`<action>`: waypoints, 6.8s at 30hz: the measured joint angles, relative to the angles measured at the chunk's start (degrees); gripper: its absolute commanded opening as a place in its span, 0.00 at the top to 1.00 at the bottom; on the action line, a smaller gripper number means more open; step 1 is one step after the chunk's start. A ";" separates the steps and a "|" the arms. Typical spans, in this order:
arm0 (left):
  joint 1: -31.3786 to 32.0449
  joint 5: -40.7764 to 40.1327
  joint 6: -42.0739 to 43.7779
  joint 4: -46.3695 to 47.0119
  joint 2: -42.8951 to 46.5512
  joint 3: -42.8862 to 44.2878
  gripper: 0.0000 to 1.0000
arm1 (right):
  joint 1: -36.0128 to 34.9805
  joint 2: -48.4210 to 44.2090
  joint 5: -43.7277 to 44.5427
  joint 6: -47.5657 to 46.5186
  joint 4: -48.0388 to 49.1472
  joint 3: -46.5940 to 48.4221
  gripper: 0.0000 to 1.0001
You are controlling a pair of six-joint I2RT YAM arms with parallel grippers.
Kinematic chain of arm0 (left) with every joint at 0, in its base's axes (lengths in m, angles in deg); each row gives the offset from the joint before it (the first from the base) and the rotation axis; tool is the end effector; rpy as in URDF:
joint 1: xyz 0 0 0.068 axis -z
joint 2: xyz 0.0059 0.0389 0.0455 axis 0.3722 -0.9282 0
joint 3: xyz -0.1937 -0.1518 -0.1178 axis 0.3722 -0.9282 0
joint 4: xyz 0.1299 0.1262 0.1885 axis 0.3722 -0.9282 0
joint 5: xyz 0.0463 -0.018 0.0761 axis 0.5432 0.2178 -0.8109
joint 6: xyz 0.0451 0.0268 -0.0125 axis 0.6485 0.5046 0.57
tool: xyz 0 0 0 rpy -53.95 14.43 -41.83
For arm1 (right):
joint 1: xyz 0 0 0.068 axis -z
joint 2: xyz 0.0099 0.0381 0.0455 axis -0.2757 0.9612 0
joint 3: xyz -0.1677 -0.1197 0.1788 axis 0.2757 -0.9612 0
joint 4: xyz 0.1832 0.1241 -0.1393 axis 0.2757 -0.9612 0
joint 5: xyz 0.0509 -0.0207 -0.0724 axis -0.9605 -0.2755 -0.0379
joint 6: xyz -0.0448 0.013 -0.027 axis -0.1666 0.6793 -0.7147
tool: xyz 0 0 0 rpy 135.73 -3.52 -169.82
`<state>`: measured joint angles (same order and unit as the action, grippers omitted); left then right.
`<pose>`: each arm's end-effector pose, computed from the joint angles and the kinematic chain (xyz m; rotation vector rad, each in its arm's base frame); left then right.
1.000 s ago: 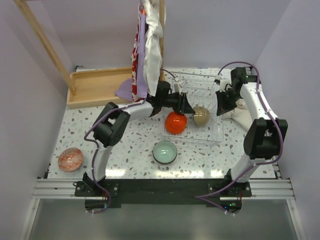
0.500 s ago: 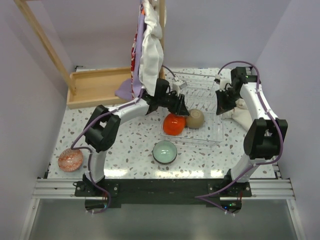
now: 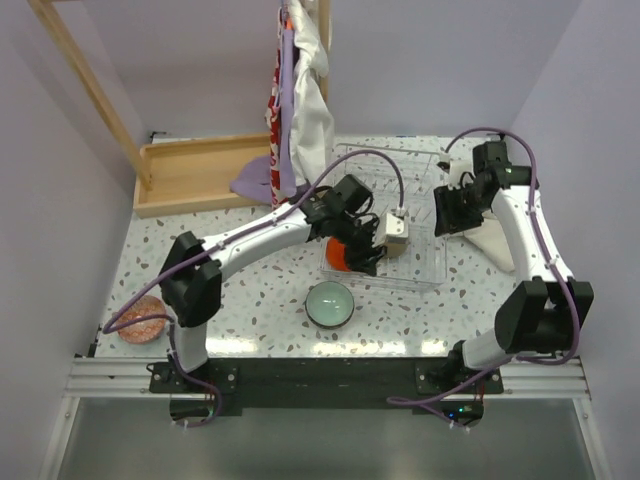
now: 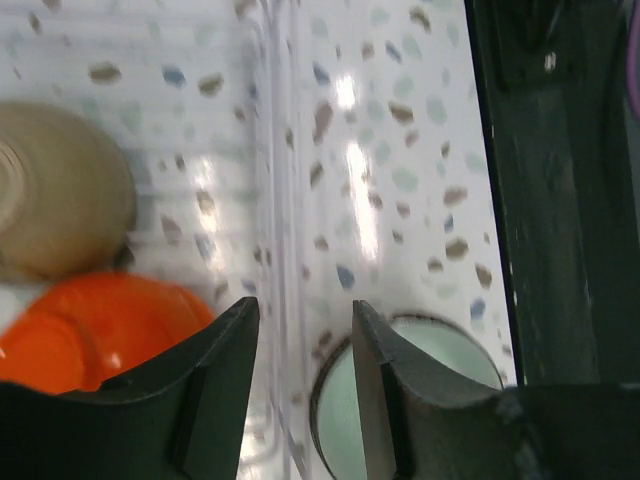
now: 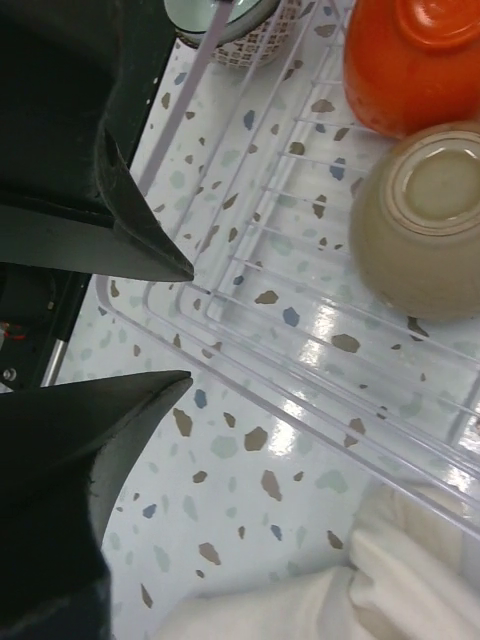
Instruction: Load the bowls into the dish rack
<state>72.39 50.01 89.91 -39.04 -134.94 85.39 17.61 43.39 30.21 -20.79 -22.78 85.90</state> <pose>0.2488 -0.3360 0.2772 1.7588 1.7519 -0.9757 0.2915 0.0004 0.3156 -0.3267 2.7017 0.2692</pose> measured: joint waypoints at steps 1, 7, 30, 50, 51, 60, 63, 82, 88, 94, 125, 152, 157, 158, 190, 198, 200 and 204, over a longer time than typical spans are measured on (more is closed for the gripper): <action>-0.37 -0.90 3.54 -3.06 2.71 -3.19 0.52 | 0.00 -1.31 0.11 -0.04 0.00 -1.03 0.55; -1.81 -8.33 11.74 -12.24 17.68 -20.74 0.51 | 0.00 -3.74 0.98 0.17 0.04 -5.18 0.55; -24.46 -50.21 5.68 -25.66 58.73 -62.97 0.32 | 0.00 -3.48 1.09 -1.25 0.09 -6.34 0.46; -48.89 -56.63 -5.27 -25.31 60.87 -57.75 0.39 | -0.11 3.82 -0.63 -3.34 -3.04 0.48 0.47; -49.42 -56.50 -5.22 -24.98 60.41 -57.75 0.40 | -0.15 3.82 -0.72 -3.37 -3.08 0.61 0.48; -57.55 -55.54 -1.79 -19.28 55.25 -59.98 0.50 | -0.48 3.82 -1.01 -3.54 -3.61 1.16 0.51; -59.49 -54.97 -0.50 -17.77 54.10 -59.98 0.60 | -0.48 3.82 -0.98 -3.85 -4.20 1.66 0.54; -60.28 -51.19 3.85 -16.87 53.64 -60.76 0.78 | -0.59 3.85 -0.98 -4.11 -5.75 3.85 0.59; -60.30 -50.90 3.98 -15.98 51.49 -61.55 0.85 | -0.59 3.85 -0.98 -4.09 -5.84 3.80 0.60; -60.35 -51.58 4.87 -15.56 51.10 -61.55 0.84 | -0.59 3.85 -0.98 -4.04 -5.81 3.78 0.60; -53.68 -27.50 22.62 -30.71 50.64 -44.13 1.00 | -0.59 3.85 -0.15 -3.96 -5.70 2.93 0.67; -3.67 -9.22 17.31 -29.88 23.21 -9.14 1.00 | 6.36 -13.90 -2.47 2.89 -6.34 2.43 0.14; -0.96 -5.88 12.72 -25.29 15.96 -0.48 1.00 | 6.73 -15.15 -1.27 3.06 -7.34 2.27 0.14; -0.92 -5.29 11.67 -23.69 14.88 0.90 1.00 | 6.78 -15.15 -1.07 3.04 -7.63 2.27 0.14; -5.29 27.23 -61.83 65.57 -16.17 -4.94 1.00 | 8.85 -16.33 -8.66 -14.82 -12.96 -5.40 0.94; -7.19 26.49 -61.86 65.24 -19.32 -3.48 1.00 | 8.20 -14.86 -9.35 -17.42 -10.23 -10.91 0.96; -7.52 26.18 -61.90 65.13 -20.09 -3.08 1.00 | 7.02 -13.94 -9.46 -17.35 -8.74 -12.39 0.97; -7.80 25.27 -61.96 64.26 -21.70 -1.84 1.00 | 2.75 -12.74 -9.40 -16.11 -4.35 -16.31 0.98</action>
<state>64.59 75.27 27.95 25.22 -156.64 83.55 20.37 30.65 20.81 -36.90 -27.13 69.60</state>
